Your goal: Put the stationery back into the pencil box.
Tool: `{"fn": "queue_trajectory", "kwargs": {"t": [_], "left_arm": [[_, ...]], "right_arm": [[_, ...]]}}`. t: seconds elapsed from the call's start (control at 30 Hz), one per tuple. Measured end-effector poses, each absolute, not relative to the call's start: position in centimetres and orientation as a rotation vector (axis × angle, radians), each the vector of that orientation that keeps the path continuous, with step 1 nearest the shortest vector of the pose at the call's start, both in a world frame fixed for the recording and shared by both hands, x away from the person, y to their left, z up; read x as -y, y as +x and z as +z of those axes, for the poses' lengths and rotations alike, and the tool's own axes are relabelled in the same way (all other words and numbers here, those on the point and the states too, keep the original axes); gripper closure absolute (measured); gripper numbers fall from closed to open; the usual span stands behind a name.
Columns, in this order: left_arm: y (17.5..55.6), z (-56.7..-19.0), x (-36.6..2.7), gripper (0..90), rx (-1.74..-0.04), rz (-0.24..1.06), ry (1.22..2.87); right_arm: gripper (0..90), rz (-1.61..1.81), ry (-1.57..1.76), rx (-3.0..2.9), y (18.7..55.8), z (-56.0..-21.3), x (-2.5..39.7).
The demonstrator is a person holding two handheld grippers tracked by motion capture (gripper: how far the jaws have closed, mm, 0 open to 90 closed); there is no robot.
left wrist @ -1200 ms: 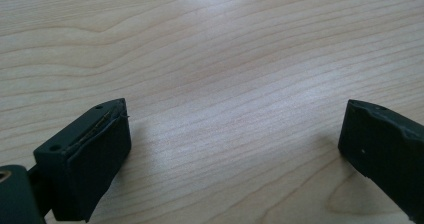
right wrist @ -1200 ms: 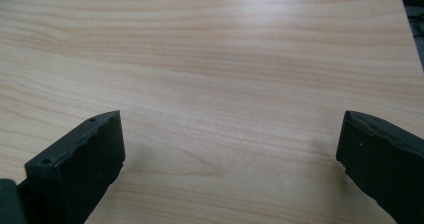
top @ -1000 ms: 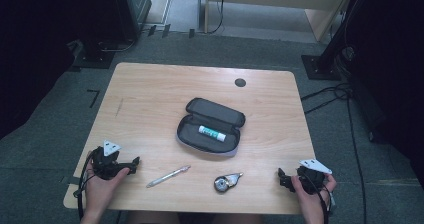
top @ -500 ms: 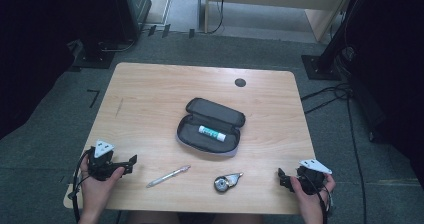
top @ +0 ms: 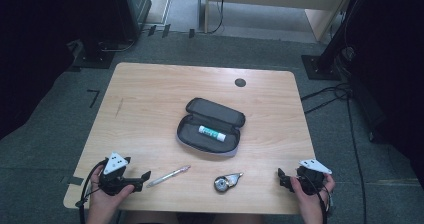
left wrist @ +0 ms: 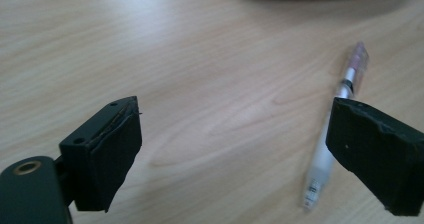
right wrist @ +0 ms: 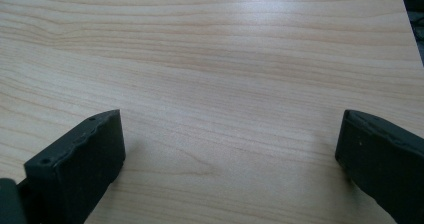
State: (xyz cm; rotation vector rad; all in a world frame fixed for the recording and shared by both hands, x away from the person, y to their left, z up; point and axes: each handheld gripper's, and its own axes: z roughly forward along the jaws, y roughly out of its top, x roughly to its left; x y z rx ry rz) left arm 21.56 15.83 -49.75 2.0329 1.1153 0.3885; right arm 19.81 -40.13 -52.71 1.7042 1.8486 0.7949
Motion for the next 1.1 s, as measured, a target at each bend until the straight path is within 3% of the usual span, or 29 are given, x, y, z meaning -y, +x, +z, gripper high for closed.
{"fn": "queue_trajectory", "kwargs": {"t": [0.2, 0.43, 0.57, 0.67, 1.1], "left_arm": [[20.7, -50.5, -14.5, 31.1, -1.023, 0.321, 2.103], [20.4, -51.2, -13.2, 36.2, -0.95, 0.236, 2.144], [20.2, -51.2, -12.9, 50.7, -0.921, 0.254, 2.171], [20.0, -51.2, -12.7, 53.3, -0.9, 0.273, 2.188], [20.0, -51.2, -12.3, 81.4, -0.875, 0.311, 2.208]], "right_arm": [[0.0, 0.795, 1.705, -1.848, 19.8, -52.7, 40.1], [0.0, 0.795, 1.705, -1.848, 19.8, -52.7, 40.1], [0.0, 0.795, 1.707, -1.848, 19.8, -52.7, 40.1], [0.0, 0.795, 1.705, -1.848, 19.8, -52.7, 40.1], [0.0, 0.795, 1.705, -1.848, 19.8, -52.7, 40.1]]}}
